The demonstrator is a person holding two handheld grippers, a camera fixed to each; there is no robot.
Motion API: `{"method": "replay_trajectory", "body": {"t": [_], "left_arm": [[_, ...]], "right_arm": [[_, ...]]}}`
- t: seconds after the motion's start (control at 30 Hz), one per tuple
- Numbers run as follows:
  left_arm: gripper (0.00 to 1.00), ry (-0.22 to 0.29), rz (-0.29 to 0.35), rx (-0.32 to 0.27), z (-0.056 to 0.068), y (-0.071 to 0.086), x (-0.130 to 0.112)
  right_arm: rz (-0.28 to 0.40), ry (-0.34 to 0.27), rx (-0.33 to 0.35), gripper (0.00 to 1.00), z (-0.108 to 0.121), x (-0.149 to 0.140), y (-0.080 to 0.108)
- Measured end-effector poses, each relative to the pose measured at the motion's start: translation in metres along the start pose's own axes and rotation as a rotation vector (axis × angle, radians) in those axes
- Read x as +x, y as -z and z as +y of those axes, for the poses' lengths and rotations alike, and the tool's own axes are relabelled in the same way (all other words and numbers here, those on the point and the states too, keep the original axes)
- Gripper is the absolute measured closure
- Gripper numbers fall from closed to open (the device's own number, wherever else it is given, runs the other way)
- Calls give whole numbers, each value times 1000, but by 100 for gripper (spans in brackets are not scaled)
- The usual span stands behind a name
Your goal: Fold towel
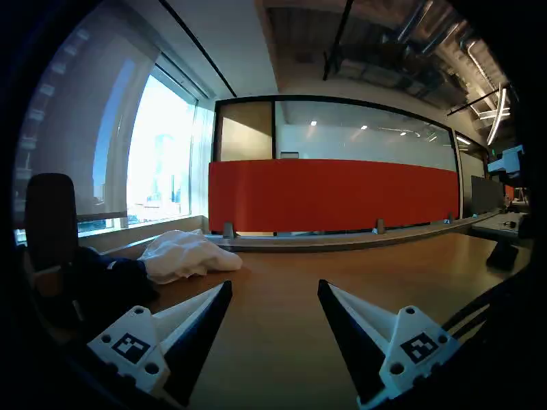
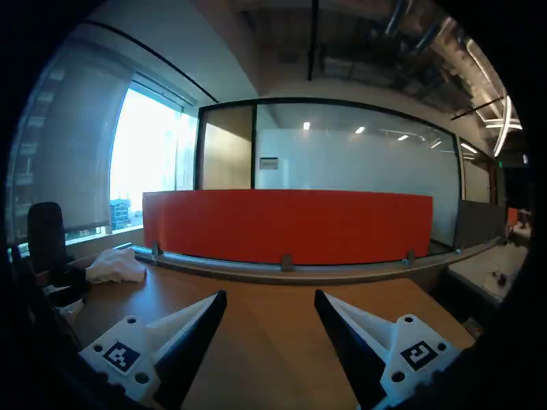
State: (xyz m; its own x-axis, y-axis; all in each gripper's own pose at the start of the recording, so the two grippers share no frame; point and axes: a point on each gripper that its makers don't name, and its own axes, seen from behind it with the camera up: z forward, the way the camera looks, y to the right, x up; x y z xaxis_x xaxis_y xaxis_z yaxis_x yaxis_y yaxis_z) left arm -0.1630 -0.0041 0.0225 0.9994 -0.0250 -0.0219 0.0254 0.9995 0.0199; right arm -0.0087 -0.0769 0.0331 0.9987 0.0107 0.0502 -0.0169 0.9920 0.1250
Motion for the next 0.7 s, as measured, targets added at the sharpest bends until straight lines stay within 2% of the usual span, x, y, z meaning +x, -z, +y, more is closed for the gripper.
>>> {"method": "replay_trajectory", "body": {"t": [0.37,0.7], "left_arm": [[7,1,0,0,1,-1,-3],[7,0,1,0,3,-1,-5]], "right_arm": [[50,0,-47,1,23,7,8],[81,-16,-100,1,49,-14,20]]}}
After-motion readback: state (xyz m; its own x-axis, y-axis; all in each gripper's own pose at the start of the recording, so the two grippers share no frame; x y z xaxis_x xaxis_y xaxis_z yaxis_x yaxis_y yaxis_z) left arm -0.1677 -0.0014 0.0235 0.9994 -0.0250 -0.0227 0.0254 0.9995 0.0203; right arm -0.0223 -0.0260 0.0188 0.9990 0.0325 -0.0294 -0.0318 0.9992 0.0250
